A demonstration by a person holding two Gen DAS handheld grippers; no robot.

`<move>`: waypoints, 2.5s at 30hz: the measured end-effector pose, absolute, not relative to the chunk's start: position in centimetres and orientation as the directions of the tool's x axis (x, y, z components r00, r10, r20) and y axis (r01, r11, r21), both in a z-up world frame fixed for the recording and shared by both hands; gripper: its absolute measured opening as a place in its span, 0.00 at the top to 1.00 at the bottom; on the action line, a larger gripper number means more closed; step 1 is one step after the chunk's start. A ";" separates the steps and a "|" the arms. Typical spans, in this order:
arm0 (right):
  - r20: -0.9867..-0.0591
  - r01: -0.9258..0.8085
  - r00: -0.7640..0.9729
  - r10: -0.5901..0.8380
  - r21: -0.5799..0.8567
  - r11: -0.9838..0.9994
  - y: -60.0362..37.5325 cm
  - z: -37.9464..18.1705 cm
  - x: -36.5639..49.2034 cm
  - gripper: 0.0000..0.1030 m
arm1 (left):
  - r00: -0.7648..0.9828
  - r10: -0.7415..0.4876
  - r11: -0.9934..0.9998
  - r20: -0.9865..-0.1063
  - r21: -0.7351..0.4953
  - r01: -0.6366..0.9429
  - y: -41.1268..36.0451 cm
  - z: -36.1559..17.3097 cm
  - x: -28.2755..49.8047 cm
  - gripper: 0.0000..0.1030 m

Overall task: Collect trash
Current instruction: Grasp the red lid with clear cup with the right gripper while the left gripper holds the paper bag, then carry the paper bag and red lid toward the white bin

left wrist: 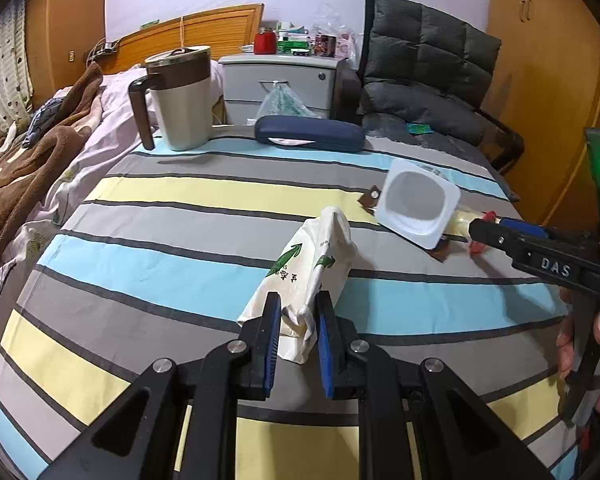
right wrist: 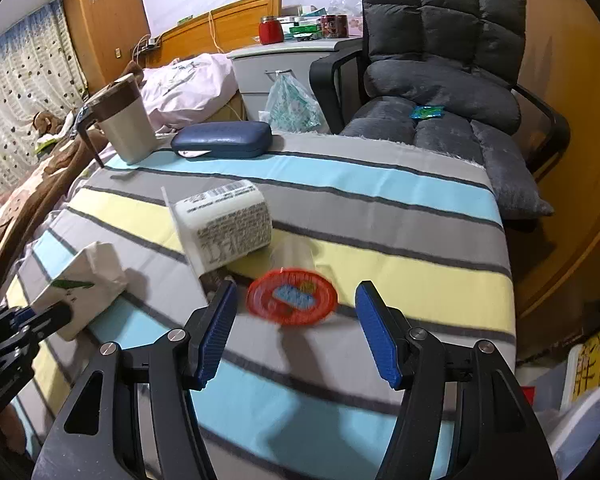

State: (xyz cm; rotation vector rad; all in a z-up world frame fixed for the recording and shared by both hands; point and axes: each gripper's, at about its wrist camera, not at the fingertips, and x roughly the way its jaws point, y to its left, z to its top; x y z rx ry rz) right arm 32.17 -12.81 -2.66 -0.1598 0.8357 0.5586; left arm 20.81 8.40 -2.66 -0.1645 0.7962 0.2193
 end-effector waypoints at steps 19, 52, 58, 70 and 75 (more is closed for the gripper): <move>-0.729 -0.532 0.511 0.454 0.146 0.834 -13.4 -1.8 28.3 0.54 | 0.660 0.202 0.942 -0.724 -0.042 -0.334 10.2 -2.0 18.1 0.82; -0.668 -0.486 0.563 0.486 0.207 0.849 -17.1 0.4 14.3 0.54 | 0.724 0.022 0.988 -0.690 -0.096 -0.122 2.9 1.2 7.0 0.82; -0.657 -0.467 0.584 0.477 0.209 0.859 -17.6 0.5 13.5 0.54 | 0.731 -0.007 0.992 -0.682 -0.098 -0.083 1.4 1.6 6.3 0.82; -0.639 -0.420 0.620 0.456 0.221 0.880 -19.8 0.2 13.2 0.54 | 0.726 -0.056 0.996 -0.686 -0.093 -0.011 -1.6 1.7 7.4 0.82; -0.637 -0.381 0.638 0.433 0.228 0.896 -21.4 0.1 13.1 0.54 | 0.725 -0.092 0.995 -0.683 -0.096 0.036 -3.5 1.8 8.3 0.82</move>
